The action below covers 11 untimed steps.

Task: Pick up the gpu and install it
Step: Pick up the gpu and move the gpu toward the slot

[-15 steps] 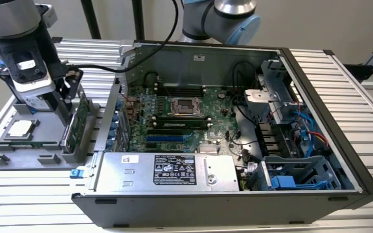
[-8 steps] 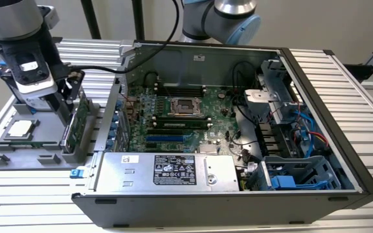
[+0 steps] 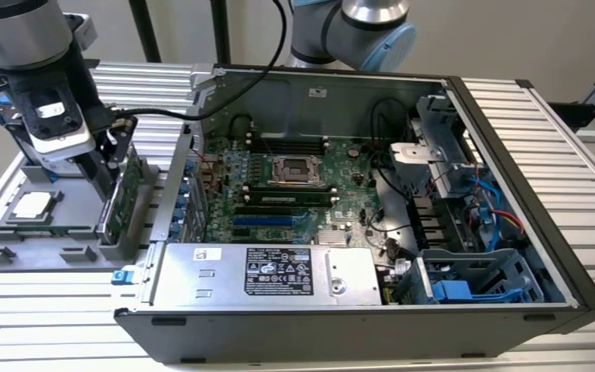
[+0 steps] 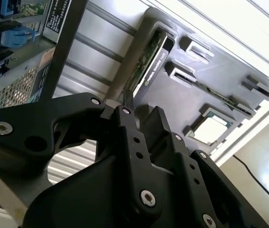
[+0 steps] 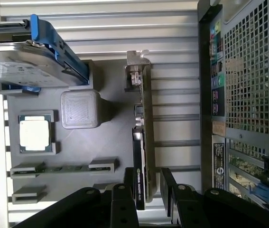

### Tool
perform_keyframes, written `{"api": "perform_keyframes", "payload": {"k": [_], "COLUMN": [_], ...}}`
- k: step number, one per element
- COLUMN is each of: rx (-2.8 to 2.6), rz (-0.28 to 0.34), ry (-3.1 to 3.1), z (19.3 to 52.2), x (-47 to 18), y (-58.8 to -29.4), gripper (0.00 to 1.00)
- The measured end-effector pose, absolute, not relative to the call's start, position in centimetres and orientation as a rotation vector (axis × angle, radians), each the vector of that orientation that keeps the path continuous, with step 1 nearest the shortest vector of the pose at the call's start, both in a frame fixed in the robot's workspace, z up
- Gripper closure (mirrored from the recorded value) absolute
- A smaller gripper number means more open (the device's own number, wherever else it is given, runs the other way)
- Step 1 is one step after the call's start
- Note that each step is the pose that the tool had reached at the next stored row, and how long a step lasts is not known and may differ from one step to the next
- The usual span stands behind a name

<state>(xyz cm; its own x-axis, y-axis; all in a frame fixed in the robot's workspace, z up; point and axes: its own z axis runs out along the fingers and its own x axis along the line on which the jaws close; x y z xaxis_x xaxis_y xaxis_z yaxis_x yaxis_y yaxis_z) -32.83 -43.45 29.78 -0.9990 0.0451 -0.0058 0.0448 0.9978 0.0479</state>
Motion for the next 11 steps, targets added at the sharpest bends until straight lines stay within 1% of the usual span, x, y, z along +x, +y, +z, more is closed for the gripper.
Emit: {"api": "perform_keyframes", "payload": {"k": [11], "rx": [0.071], "rz": [0.075], "ry": [3.135], "z": [29.27], "x": [-32.96], "y": [-43.45], "gripper": [0.0]}}
